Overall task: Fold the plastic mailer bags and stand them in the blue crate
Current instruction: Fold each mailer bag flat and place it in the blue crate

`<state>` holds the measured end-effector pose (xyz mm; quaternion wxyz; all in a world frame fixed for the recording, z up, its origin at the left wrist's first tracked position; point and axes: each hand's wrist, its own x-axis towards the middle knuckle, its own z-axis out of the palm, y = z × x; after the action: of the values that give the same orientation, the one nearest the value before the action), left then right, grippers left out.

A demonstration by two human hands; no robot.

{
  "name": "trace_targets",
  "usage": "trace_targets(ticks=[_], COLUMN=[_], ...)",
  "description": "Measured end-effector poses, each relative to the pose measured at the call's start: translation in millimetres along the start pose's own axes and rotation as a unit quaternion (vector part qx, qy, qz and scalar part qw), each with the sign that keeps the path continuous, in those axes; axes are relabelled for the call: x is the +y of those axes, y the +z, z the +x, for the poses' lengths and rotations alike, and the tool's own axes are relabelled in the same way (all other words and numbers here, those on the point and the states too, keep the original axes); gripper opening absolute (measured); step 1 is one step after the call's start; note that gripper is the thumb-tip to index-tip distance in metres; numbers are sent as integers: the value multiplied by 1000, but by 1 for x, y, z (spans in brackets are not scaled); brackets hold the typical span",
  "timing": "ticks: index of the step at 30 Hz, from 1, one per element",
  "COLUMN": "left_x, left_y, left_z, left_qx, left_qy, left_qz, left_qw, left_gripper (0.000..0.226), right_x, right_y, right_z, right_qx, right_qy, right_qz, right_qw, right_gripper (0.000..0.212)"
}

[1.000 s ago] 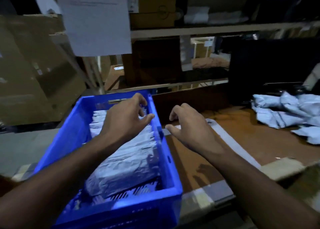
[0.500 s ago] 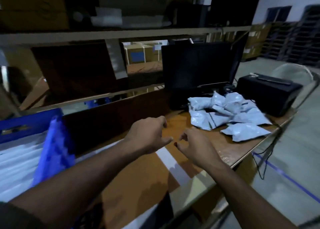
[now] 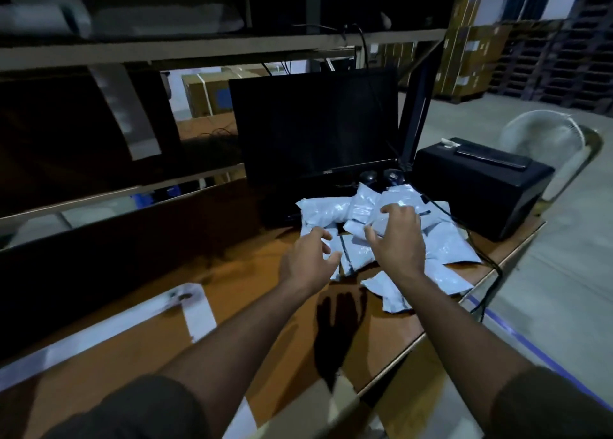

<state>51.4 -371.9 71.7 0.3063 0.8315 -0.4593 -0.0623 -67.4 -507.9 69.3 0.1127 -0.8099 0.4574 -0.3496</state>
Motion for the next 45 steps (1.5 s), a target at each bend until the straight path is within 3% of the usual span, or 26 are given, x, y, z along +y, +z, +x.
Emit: trace_targets(ticks=[3,6,12,16,18,21,24,26,28,30,34,40,43,45], left_x=[11,14,7,-8,-17,-28,-46,-65,-88,-107,-141,-183,-196,-202], left_y=[16,22,17,9,1,-24,-57,-78,-93,-104,-115,-109,-104,-105], left_z=[14,20,23,20,17,2,-24,-48,-75,-105,-165,-247,-277,-287], left_qx=[-3,-5,-3,22,45,60,28,14,16,25,69,154,165,205], left_qy=[-9,-11,-27,-44,-70,-153,-228,-283,-338,-373,-407,-395,-389,-372], left_qz=[-6,0,-27,-83,-168,-353,-493,-541,-534,-547,-586,-525,-386,-276], left_qw=[1000,1000,999,995,982,921,839,792,775,749,697,738,820,862], left_gripper=[32,28,27,21,20,39,57,59,60,56,24,34,41,37], right_x=[12,17,21,4,-13,-42,-65,-78,-89,-100,-112,-112,-113,-118], right_y=[18,37,46,25,10,-1,1,3,5,8,32,58,61,59], right_z=[27,39,37,24,11,-19,-59,-86,-112,-134,-169,-202,-210,-212], right_qx=[6,-6,39,134,145,87,-33,-118,-193,-239,-309,-359,-364,-342], right_qy=[36,63,50,-26,-77,-132,-179,-197,-187,-191,-230,-303,-348,-341], right_qz=[-18,-34,-3,85,143,240,312,331,361,388,372,284,233,211], right_qw=[999,997,998,987,976,958,933,915,893,869,844,836,832,850], right_gripper=[66,75,43,32,28,22,25,26,29,34,34,58,59,58])
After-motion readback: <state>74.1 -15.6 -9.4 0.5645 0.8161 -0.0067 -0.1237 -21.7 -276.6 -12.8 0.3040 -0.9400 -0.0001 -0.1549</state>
